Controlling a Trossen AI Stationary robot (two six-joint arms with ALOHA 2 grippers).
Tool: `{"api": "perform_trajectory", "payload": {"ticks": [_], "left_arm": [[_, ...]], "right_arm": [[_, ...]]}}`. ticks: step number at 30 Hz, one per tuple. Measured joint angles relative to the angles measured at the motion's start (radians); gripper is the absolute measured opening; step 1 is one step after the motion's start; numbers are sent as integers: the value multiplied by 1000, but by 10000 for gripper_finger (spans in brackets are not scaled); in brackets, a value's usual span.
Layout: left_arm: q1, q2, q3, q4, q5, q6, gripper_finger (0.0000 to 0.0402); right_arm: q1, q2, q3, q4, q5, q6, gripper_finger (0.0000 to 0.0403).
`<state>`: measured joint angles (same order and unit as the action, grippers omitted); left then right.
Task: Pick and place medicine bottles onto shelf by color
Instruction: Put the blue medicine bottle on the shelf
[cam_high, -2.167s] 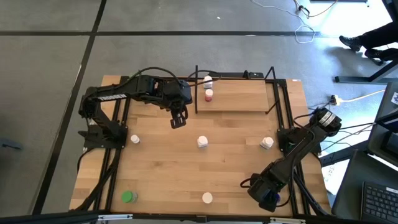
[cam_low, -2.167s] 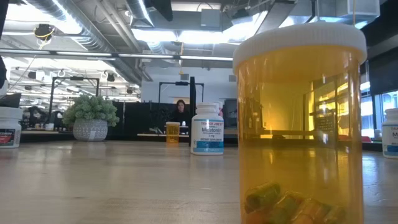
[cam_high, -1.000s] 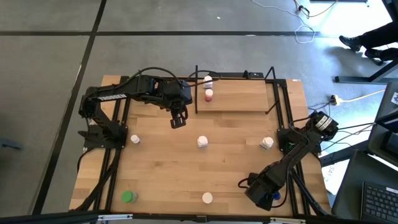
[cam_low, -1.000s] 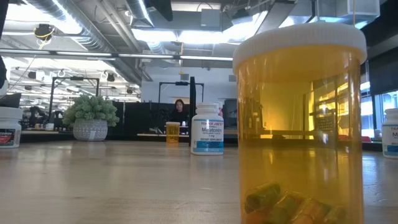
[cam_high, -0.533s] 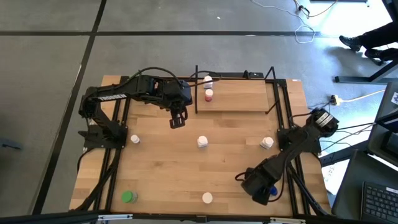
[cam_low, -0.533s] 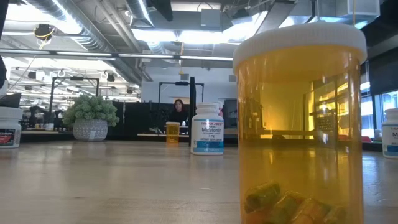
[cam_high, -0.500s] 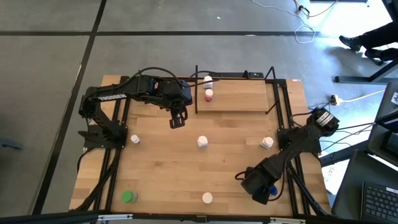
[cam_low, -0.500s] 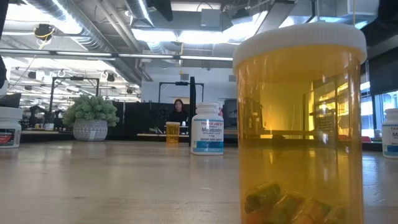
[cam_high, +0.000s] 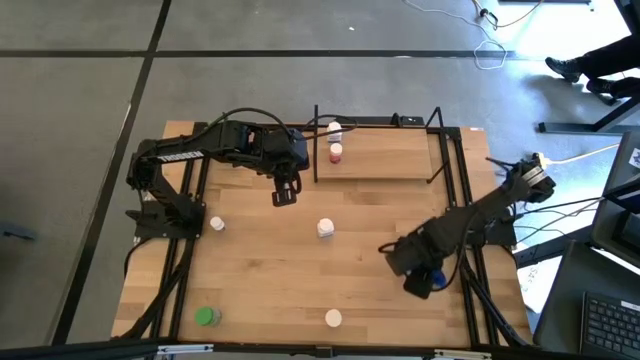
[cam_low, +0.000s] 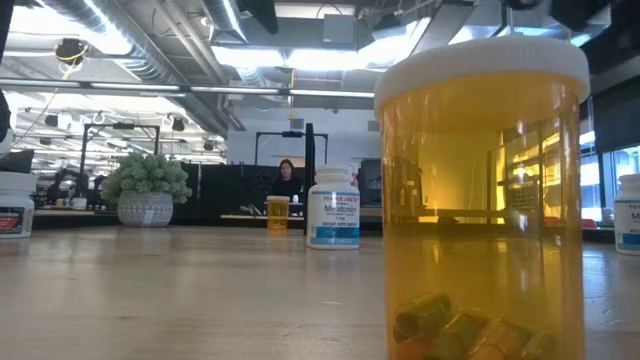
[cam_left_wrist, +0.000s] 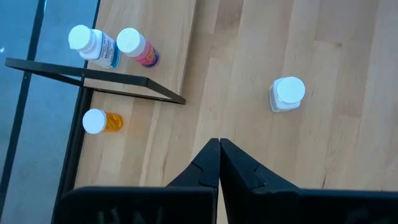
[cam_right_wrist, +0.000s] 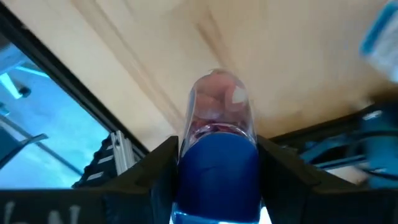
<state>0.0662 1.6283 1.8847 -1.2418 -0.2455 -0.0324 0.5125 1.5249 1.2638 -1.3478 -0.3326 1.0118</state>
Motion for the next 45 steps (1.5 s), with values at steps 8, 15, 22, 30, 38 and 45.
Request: {"api": "perform_trajectory", "payload": {"ticks": [8, 15, 22, 30, 38, 45], "left_arm": [[0, 0, 0, 0, 0, -10, 0], [0, 0, 0, 0, 0, -42, 0], [0, 0, 0, 0, 1, -45, 0], [0, 0, 0, 1, 1, -51, 0], [0, 0, 0, 1, 1, -67, 0], [6, 0, 0, 3, 1, -70, 0]], "right_arm": [[-170, -1, 180, -142, 184, -249, 186], [-353, -1, 290, -153, 289, -560, 186], [-563, -1, 323, -134, 327, -811, 184], [-755, 14, 323, -23, 324, -1021, 185], [-909, 67, 323, 52, 367, -1185, 185], [-1049, 127, 323, 51, 420, -1306, 187]]}}
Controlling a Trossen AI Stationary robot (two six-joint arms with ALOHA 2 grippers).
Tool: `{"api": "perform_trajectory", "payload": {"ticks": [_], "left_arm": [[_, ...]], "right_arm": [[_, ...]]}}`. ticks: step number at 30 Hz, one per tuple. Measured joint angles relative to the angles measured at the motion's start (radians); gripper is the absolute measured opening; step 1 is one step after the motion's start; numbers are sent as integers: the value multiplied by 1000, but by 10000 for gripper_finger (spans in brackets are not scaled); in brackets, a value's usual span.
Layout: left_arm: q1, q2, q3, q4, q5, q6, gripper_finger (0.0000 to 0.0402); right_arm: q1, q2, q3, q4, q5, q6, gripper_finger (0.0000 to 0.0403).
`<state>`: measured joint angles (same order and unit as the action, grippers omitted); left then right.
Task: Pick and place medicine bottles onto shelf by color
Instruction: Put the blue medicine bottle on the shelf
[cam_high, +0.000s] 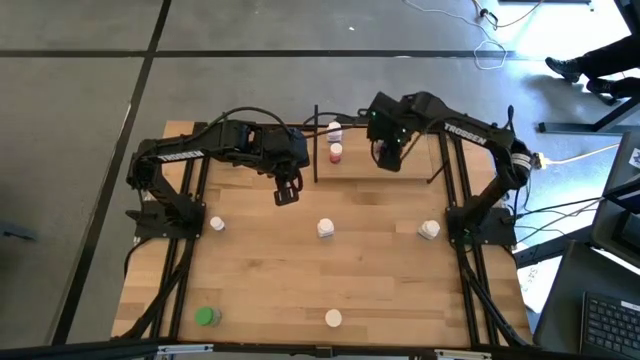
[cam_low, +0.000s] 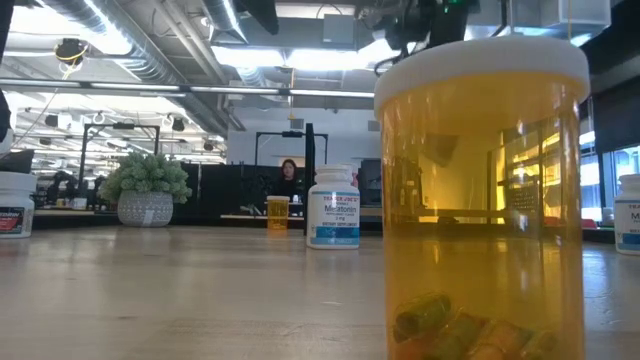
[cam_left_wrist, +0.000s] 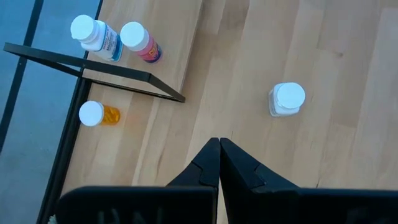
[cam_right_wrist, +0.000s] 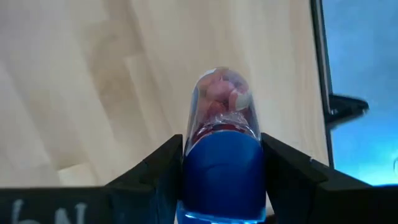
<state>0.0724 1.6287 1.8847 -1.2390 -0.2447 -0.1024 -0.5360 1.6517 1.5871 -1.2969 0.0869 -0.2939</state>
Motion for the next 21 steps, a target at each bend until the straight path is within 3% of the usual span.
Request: {"api": "perform_trajectory", "payload": {"ticks": [11, 21], "left_arm": [[4, 0, 0, 40, -4, 0, 0], [31, 0, 0, 138, -5, 5, 0]], "right_arm": [[-202, 65, 0, -25, 1, -33, 187], [-307, 111, 0, -22, 1, -47, 186]]}}
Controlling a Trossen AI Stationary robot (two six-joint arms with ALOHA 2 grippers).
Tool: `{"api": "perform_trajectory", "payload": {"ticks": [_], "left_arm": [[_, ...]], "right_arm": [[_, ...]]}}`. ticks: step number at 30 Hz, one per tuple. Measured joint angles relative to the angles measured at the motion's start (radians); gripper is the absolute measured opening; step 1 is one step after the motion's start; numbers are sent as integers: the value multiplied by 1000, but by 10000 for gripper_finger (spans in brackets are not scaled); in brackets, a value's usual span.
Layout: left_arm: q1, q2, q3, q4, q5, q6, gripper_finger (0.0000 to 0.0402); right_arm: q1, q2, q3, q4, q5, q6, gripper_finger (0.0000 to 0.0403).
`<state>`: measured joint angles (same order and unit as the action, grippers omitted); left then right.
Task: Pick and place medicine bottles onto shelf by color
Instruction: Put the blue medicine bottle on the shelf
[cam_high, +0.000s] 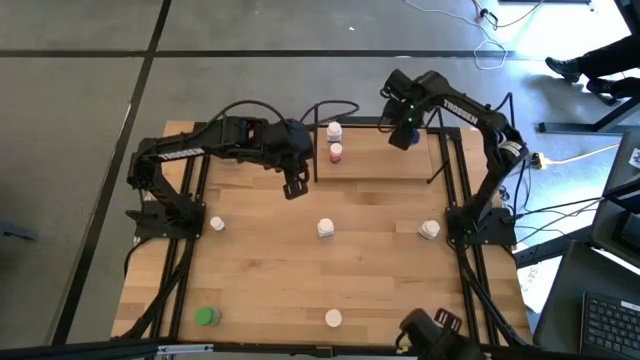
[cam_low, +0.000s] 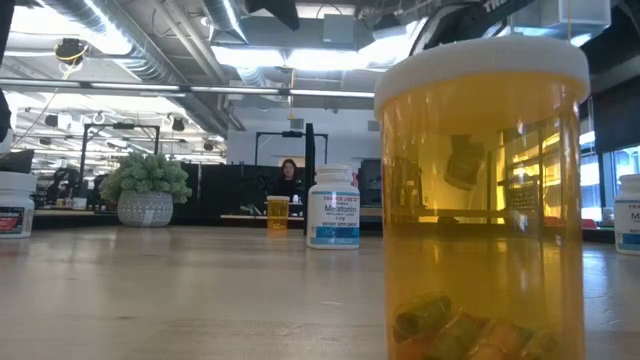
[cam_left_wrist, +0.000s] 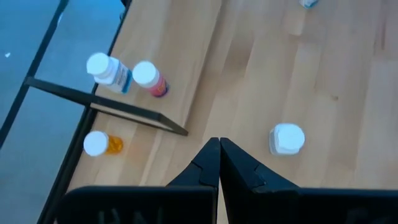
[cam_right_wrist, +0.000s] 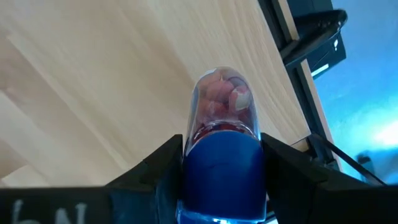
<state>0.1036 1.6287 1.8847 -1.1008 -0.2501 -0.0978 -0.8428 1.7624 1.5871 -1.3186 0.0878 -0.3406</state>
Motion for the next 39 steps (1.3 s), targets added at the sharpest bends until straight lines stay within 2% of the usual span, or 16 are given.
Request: {"api": "perform_trajectory", "payload": {"ticks": [21, 30, 39], "left_arm": [[17, 0, 0, 11, 1, 2, 0], [17, 0, 0, 10, 1, 3, 0], [17, 0, 0, 11, 1, 3, 0]], "right_arm": [[-80, 110, 0, -4, 4, -55, 187], [-80, 123, 0, 6, 75, -60, 190], [-79, 123, 0, 15, 69, -64, 214]]}}
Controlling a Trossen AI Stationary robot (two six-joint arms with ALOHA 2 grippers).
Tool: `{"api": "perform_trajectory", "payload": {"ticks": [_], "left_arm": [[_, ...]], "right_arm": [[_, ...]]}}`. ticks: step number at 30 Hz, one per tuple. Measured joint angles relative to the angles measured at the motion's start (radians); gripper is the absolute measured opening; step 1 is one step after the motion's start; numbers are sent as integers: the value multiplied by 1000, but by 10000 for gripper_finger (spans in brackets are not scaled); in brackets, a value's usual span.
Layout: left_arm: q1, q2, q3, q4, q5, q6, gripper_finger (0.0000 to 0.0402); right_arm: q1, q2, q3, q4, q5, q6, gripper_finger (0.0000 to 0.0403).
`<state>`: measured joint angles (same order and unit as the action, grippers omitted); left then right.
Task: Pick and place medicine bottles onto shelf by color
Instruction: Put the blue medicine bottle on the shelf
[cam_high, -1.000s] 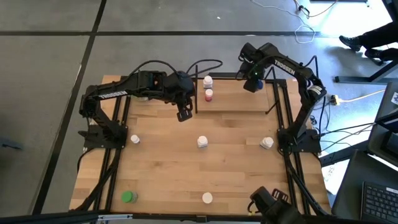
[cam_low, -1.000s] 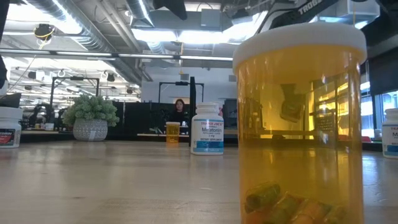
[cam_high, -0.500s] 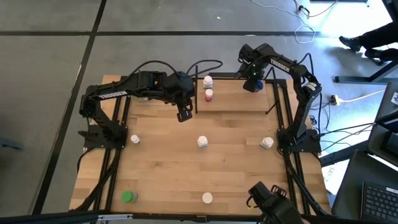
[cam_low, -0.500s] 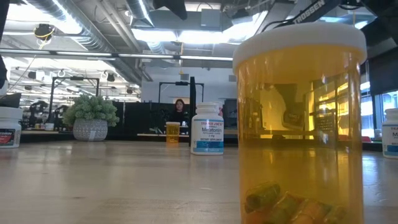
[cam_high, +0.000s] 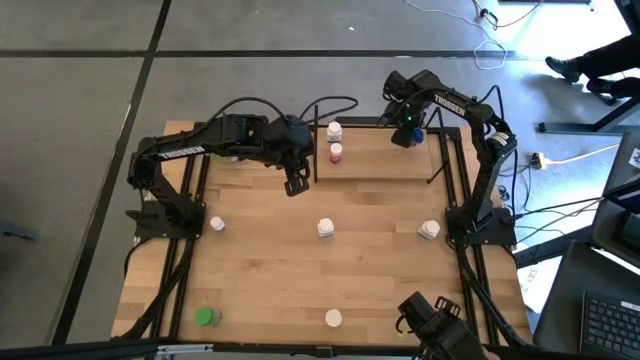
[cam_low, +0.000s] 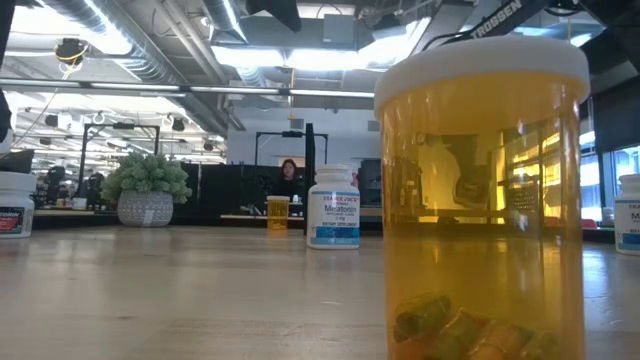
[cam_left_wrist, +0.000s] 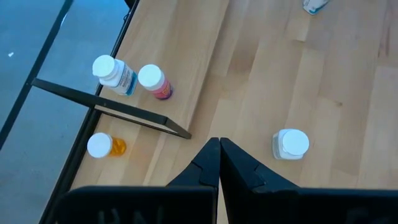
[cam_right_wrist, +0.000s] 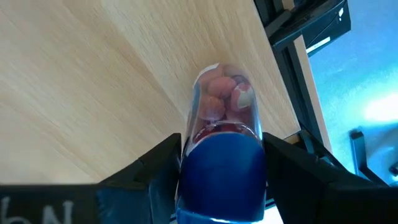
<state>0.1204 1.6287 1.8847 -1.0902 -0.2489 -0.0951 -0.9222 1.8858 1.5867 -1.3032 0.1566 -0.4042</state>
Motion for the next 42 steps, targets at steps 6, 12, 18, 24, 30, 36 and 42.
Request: {"api": "perform_trajectory", "payload": {"ticks": [6, 12, 18, 24, 30, 36, 42], "left_arm": [[0, 0, 0, 0, 0, 0, 0], [0, 0, 0, 0, 0, 0, 0], [0, 0, 0, 0, 0, 0, 0], [0, 0, 0, 0, 0, 0, 0], [0, 0, 0, 0, 0, 0, 0], [-1, 0, 0, 0, 0, 0, 0], [-1, 0, 0, 0, 0, -1, 0]], "right_arm": [[0, 0, 0, 6, -3, 1, 216], [0, 0, 0, 5, -26, 2, 217], [0, 0, 0, 5, -26, 1, 217], [0, 0, 0, 5, -26, 1, 198], [0, 0, 0, 5, -26, 2, 220], [0, 0, 0, 4, -26, 2, 252], [0, 0, 0, -22, 11, 2, 256]]}}
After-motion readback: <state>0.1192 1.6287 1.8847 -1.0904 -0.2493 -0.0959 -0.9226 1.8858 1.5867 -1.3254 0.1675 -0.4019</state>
